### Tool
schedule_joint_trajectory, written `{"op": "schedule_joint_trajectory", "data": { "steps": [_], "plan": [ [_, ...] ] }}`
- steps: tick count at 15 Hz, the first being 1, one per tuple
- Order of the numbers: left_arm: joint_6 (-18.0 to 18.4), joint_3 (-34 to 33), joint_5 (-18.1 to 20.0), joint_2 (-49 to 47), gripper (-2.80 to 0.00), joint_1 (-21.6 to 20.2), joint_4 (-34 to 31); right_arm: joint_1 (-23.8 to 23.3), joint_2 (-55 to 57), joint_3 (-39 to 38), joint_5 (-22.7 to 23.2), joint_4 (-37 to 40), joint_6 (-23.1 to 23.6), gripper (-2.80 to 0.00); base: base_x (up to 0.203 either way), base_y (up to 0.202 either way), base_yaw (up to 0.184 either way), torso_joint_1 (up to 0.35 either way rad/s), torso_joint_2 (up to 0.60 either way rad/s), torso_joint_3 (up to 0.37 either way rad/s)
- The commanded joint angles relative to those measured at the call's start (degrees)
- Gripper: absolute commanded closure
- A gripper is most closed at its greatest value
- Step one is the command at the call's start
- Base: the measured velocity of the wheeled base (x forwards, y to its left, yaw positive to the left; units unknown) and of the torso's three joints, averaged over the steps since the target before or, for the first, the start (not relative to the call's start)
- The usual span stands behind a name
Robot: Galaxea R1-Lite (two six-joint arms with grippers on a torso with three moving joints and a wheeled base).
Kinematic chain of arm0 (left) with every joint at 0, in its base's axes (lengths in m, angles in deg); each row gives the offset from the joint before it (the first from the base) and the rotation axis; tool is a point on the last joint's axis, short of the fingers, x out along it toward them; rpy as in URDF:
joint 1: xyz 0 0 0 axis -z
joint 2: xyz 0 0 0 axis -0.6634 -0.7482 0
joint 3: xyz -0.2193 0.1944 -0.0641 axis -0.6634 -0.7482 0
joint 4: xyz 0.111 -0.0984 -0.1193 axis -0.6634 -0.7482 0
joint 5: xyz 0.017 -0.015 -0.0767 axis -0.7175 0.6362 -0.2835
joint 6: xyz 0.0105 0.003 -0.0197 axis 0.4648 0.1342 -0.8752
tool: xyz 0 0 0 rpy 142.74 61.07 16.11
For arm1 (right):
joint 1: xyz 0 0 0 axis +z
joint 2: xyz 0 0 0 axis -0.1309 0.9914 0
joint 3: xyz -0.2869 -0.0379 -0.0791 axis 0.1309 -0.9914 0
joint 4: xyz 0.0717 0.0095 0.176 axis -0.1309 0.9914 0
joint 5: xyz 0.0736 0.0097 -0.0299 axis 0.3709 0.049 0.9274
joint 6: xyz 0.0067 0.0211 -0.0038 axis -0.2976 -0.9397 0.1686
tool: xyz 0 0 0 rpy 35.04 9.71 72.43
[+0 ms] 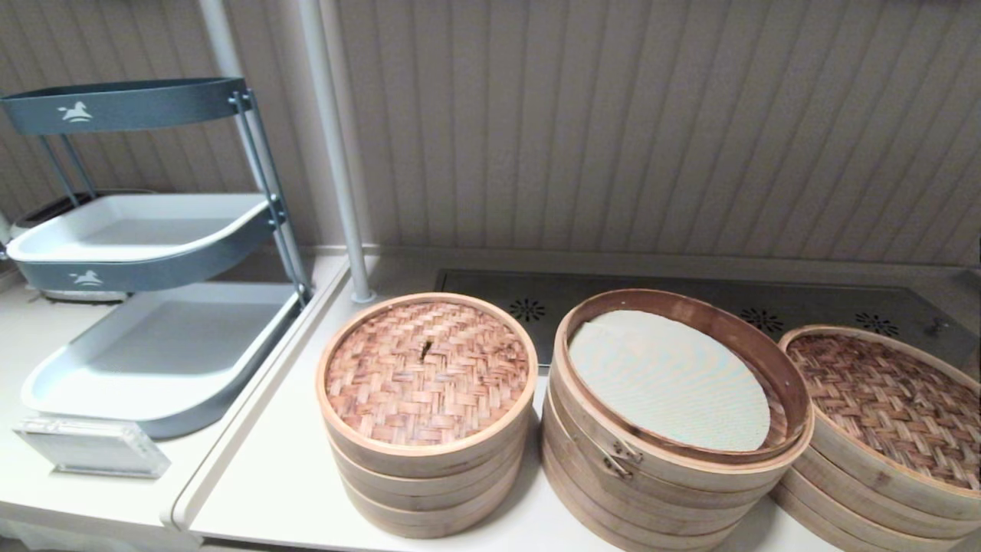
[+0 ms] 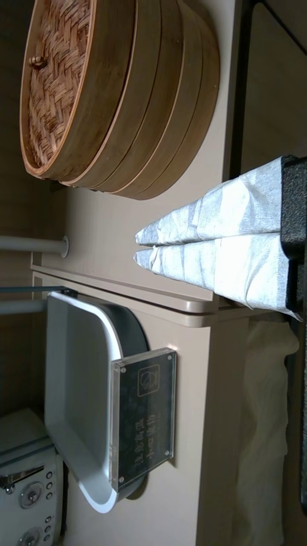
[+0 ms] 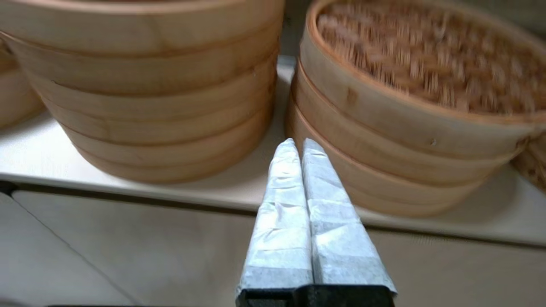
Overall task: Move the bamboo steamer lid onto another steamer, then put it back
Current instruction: Pick up the steamer
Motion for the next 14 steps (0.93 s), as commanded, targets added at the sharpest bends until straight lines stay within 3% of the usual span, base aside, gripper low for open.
{"op": "schedule_joint_trajectory", "data": {
  "steps": [1, 3, 14],
  "plan": [
    [0.0, -1.4, 0.0, 0.1, 0.00, 0.0, 0.0, 1.1, -6.6, -1.4, 0.0, 0.4, -0.6, 0.00, 0.000, 0.000, 0.000, 0.000, 0.00, 0.000],
    [0.0, -1.4, 0.0, 0.1, 0.00, 0.0, 0.0, 1.1, -6.6, -1.5, -0.4, 0.4, -2.3, 0.00, 0.000, 0.000, 0.000, 0.000, 0.00, 0.000],
    [0.0, -1.4, 0.1, 0.1, 0.00, -0.1, 0.0, 1.1, -6.6, -1.2, -0.4, 0.3, -2.3, 0.00, 0.000, 0.000, 0.000, 0.000, 0.00, 0.000]
  ]
}}
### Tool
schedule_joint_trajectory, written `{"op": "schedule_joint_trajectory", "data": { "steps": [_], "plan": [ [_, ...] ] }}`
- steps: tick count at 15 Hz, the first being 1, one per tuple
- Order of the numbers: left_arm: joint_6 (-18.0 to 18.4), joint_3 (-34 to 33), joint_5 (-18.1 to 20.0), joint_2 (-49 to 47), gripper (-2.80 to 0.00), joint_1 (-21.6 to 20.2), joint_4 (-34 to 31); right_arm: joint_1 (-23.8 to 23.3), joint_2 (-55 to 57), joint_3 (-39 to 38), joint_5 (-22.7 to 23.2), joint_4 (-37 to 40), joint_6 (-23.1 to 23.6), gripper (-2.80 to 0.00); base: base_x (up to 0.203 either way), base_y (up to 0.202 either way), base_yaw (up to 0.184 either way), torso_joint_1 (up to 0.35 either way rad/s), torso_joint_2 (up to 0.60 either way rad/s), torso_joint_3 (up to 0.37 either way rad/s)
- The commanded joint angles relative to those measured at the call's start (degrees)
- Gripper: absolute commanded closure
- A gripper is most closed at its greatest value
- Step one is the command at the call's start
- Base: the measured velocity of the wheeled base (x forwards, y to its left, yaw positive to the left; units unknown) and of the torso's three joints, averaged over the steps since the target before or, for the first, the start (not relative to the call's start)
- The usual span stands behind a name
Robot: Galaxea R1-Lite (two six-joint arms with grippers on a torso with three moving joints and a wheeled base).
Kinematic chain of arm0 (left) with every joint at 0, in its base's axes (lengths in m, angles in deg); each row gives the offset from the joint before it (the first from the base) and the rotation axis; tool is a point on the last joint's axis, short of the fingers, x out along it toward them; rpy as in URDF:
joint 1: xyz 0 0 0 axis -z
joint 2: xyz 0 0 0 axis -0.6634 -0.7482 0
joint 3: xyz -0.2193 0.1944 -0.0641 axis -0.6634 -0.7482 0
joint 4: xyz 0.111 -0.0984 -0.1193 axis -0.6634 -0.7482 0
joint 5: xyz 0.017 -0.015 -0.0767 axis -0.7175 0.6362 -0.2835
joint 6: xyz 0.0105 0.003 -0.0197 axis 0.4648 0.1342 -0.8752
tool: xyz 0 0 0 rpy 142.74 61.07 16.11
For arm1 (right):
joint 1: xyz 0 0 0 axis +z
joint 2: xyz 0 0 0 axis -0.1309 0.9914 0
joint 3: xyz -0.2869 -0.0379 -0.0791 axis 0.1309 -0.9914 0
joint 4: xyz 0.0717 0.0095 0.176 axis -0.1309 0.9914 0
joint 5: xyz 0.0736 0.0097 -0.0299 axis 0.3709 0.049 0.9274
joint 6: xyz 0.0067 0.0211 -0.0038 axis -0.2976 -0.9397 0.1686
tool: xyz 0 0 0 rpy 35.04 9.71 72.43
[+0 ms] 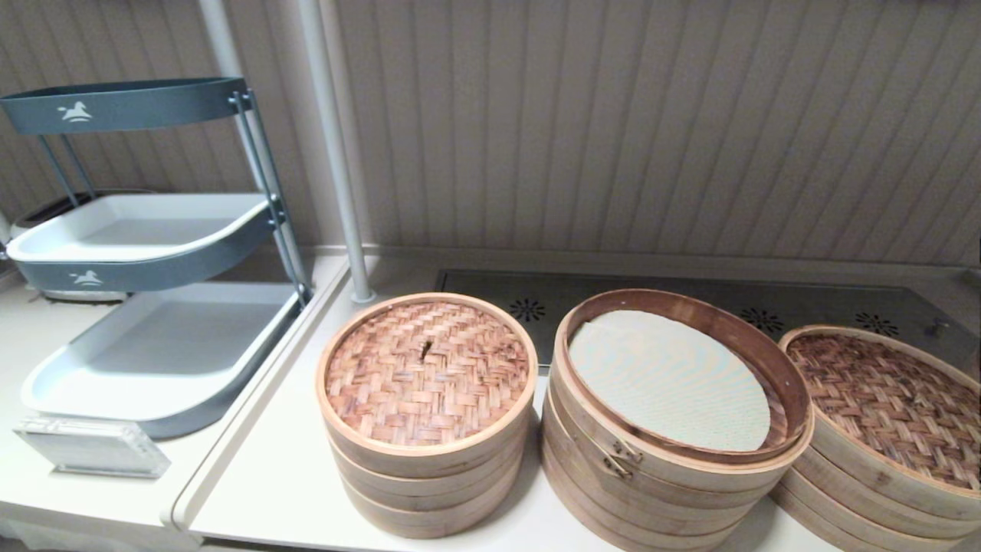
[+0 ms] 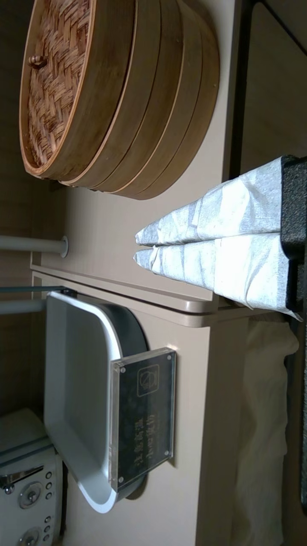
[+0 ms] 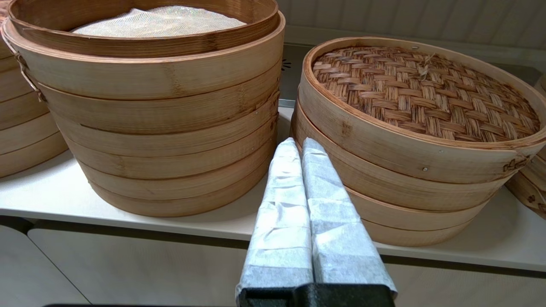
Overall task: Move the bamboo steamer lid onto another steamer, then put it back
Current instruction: Pick up the steamer
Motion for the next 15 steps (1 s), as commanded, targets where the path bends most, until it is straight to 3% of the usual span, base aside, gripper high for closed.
{"op": "schedule_joint_trajectory", "data": {
  "steps": [1, 3, 7, 12, 15],
  "plan": [
    [0.0, -1.4, -0.1, 0.1, 0.00, 0.0, 0.0, 0.0, 0.1, -1.2, 0.0, -0.1, 0.0, 0.00, 0.000, 0.000, 0.000, 0.000, 0.00, 0.000],
    [0.0, -1.4, 0.0, 0.1, 0.00, 0.0, 0.1, 0.0, 0.1, 0.8, 0.0, 0.8, 0.2, 0.00, 0.000, 0.000, 0.000, 0.000, 0.00, 0.000],
    [0.0, -1.4, 0.0, 0.1, 0.00, 0.0, 0.0, 0.0, 2.1, 15.5, -0.4, 12.1, 0.2, 0.00, 0.000, 0.000, 0.000, 0.000, 0.00, 0.000],
    [0.0, -1.4, 0.0, 0.1, 0.00, 0.0, 0.1, -0.2, 19.4, 29.7, -3.4, 14.7, -0.2, 0.00, 0.000, 0.000, 0.000, 0.000, 0.00, 0.000],
    [0.0, -1.4, 0.0, 0.1, 0.00, 0.0, 0.1, -0.4, 32.7, 35.8, -8.9, 15.1, -3.4, 0.00, 0.000, 0.000, 0.000, 0.000, 0.00, 0.000]
  ]
}}
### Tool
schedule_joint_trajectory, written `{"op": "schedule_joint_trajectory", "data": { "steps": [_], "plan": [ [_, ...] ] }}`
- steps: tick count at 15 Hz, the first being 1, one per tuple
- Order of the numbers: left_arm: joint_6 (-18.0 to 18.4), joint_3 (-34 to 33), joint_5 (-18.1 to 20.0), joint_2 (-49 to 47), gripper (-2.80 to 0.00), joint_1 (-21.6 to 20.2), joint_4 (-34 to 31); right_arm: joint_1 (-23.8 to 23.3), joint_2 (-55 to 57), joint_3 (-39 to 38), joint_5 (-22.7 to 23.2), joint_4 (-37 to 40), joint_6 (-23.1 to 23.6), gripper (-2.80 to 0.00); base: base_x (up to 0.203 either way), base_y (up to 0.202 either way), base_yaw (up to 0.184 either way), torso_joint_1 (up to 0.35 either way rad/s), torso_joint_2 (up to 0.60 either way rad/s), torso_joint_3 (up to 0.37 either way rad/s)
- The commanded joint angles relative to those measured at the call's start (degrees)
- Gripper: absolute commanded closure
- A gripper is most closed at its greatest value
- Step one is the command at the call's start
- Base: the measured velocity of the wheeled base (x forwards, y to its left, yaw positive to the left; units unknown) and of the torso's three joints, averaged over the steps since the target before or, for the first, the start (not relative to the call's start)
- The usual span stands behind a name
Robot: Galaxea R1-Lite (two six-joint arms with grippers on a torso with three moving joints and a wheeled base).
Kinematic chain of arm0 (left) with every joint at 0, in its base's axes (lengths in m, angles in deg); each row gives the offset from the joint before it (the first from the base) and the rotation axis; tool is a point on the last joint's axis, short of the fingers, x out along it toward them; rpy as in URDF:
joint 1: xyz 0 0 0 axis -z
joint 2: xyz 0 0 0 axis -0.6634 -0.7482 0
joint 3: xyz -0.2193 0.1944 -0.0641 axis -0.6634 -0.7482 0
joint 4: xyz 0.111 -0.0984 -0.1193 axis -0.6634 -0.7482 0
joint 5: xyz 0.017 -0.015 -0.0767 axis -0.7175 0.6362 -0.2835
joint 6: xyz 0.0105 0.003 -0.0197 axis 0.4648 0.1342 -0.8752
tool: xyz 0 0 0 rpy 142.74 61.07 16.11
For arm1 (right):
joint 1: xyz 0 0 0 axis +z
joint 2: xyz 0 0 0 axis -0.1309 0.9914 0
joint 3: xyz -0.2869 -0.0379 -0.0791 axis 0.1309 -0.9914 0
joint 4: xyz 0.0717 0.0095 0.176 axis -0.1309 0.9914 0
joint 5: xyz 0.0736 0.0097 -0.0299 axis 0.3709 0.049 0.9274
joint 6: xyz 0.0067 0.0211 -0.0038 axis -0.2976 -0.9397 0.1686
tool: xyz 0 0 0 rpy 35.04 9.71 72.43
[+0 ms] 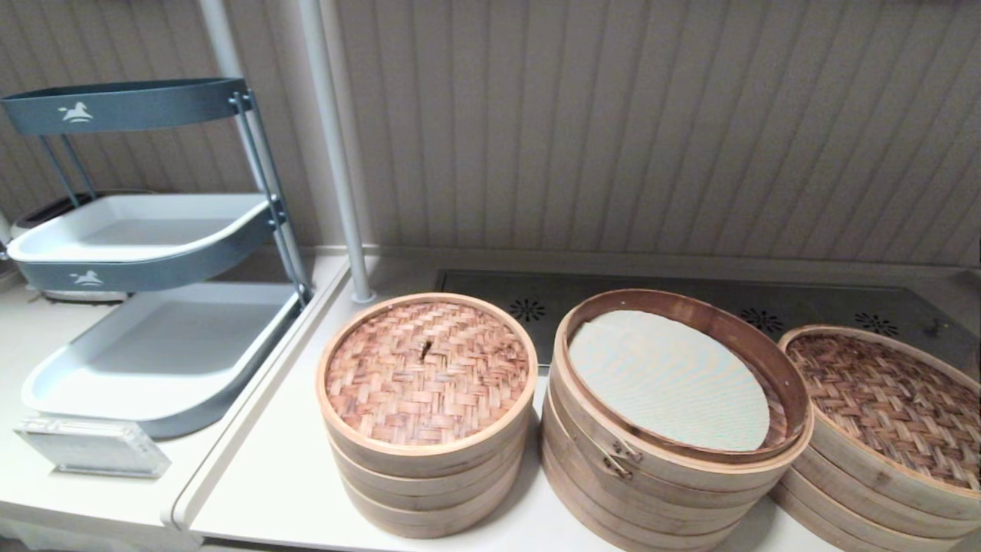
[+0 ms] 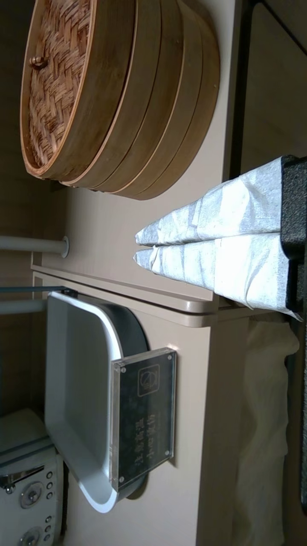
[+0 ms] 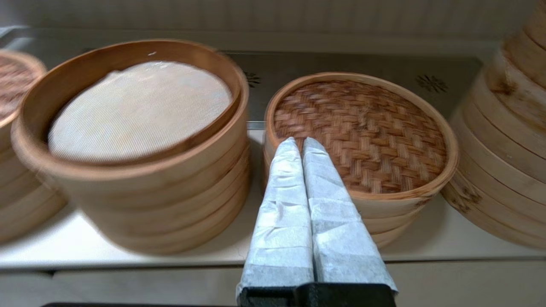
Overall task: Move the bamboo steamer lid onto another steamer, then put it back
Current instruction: Pick up the steamer
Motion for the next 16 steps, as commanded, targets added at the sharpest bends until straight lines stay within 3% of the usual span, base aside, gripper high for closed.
{"op": "schedule_joint_trajectory", "data": {
  "steps": [1, 4, 7, 11, 12, 16],
  "plan": [
    [0.0, -1.4, 0.0, 0.1, 0.00, -0.1, 0.0, -0.4, 14.2, 4.6, -3.8, 0.2, -2.0, 0.00, 0.000, 0.000, 0.000, 0.000, 0.00, 0.000],
    [0.0, -1.4, 0.0, 0.1, 0.00, 0.0, 0.0, -5.2, 26.2, 8.9, -7.9, 0.3, -4.2, 0.00, 0.000, 0.000, 0.000, 0.000, 0.00, 0.000],
    [0.0, -1.4, 0.0, 0.1, 0.00, 0.0, 0.0, -11.5, 35.2, 11.8, -8.6, 0.2, -4.6, 0.00, 0.000, 0.000, 0.000, 0.000, 0.00, 0.000],
    [0.0, -1.4, 0.0, 0.1, 0.00, 0.0, 0.0, -15.9, 43.5, 14.1, -8.0, -0.3, -4.5, 0.00, 0.000, 0.000, 0.000, 0.000, 0.00, 0.000],
    [0.0, -1.4, 0.0, 0.1, 0.00, -0.1, 0.0, -17.0, 44.4, 14.5, -7.8, -0.5, -4.5, -2.80, 0.000, 0.000, 0.000, 0.000, 0.00, 0.000],
    [0.0, -1.4, 0.0, 0.1, 0.00, 0.0, 0.0, -20.6, 48.2, 14.4, -3.5, -1.5, -4.6, -2.80, 0.000, 0.000, 0.000, 0.000, 0.00, 0.000]
  ]
}}
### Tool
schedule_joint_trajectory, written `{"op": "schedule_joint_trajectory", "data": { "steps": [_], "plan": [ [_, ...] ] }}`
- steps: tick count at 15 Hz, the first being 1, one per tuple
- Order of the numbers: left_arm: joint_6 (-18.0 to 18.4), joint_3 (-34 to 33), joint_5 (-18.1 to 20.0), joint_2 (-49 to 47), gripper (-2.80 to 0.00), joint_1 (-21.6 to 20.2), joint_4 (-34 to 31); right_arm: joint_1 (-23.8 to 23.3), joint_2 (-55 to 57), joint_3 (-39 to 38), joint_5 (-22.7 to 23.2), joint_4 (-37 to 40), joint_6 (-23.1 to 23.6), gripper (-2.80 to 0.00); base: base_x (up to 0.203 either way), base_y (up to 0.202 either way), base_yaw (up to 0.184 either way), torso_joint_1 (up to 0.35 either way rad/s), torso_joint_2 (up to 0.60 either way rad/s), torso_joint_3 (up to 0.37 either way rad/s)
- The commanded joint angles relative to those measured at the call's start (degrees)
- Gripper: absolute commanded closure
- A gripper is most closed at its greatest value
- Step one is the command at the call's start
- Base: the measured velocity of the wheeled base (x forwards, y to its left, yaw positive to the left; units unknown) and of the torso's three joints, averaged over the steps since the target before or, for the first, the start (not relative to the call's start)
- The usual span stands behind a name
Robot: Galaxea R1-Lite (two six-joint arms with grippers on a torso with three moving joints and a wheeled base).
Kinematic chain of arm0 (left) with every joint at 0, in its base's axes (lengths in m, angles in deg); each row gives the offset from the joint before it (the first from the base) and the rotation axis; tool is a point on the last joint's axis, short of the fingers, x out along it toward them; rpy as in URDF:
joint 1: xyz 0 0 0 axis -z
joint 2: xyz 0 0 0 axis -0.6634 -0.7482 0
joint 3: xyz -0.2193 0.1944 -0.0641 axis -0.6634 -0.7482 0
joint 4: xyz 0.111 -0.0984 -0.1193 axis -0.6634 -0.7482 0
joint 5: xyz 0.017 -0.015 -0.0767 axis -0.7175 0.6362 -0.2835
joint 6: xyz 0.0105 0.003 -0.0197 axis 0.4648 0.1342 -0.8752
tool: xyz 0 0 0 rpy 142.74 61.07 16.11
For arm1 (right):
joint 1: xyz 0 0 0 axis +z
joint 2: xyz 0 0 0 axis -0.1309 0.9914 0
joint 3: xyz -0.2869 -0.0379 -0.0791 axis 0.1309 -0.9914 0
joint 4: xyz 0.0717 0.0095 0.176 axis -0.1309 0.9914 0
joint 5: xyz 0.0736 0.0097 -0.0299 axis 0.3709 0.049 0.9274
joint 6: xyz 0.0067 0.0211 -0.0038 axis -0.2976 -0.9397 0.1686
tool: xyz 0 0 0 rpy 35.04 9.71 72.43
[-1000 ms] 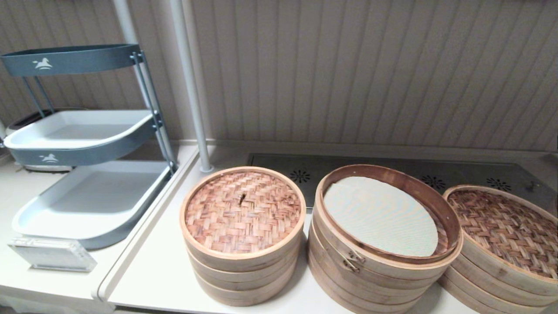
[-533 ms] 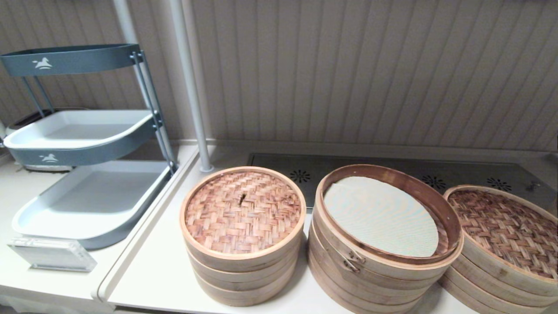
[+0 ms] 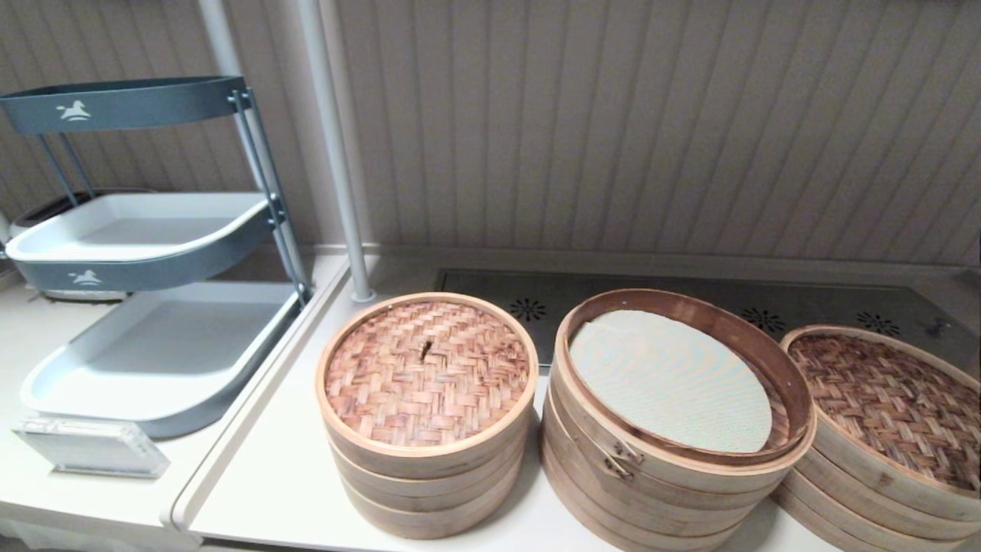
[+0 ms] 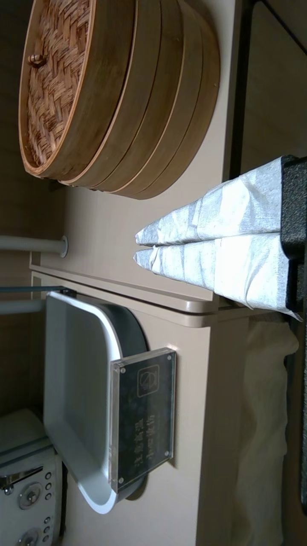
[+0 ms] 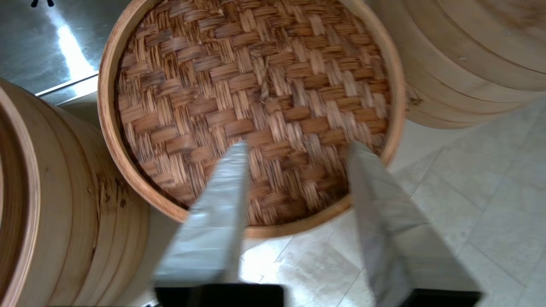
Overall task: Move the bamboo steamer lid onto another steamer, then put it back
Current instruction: Pick up the steamer
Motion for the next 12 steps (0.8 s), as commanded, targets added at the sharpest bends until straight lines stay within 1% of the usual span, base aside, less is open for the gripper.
{"op": "schedule_joint_trajectory", "data": {
  "steps": [1, 3, 6, 8, 9, 12],
  "plan": [
    [0.0, -1.4, -0.1, 0.1, 0.00, 0.0, 0.1, -1.4, 3.4, -0.8, 2.9, -2.0, -0.3, -2.80, 0.000, 0.000, 0.000, 0.000, 0.00, 0.000],
    [0.0, -1.4, -0.1, 0.1, 0.00, 0.0, 0.1, -2.8, 4.4, -2.5, 5.6, -5.5, -0.3, -2.80, 0.000, 0.000, 0.000, 0.000, 0.00, 0.000],
    [0.0, -1.4, -0.1, 0.1, 0.00, 0.0, 0.0, -3.2, 6.8, -6.8, 7.0, -15.7, 0.4, -2.80, 0.000, 0.000, 0.000, 0.000, 0.00, 0.000],
    [0.0, -1.4, -0.1, 0.1, 0.00, 0.0, 0.1, -3.4, 8.1, -8.3, 7.1, -19.3, 1.3, -2.80, 0.000, 0.000, 0.000, 0.000, 0.00, 0.000],
    [0.0, -1.4, 0.0, 0.1, 0.00, -0.1, 0.1, -3.4, 9.8, -9.5, 7.0, -23.2, 1.7, -2.80, 0.000, 0.000, 0.000, 0.000, 0.00, 0.000],
    [0.0, -1.4, -0.1, 0.1, 0.00, 0.0, 0.0, -3.1, 11.2, -10.3, 7.1, -24.3, 1.9, -2.80, 0.000, 0.000, 0.000, 0.000, 0.00, 0.000]
  ]
}}
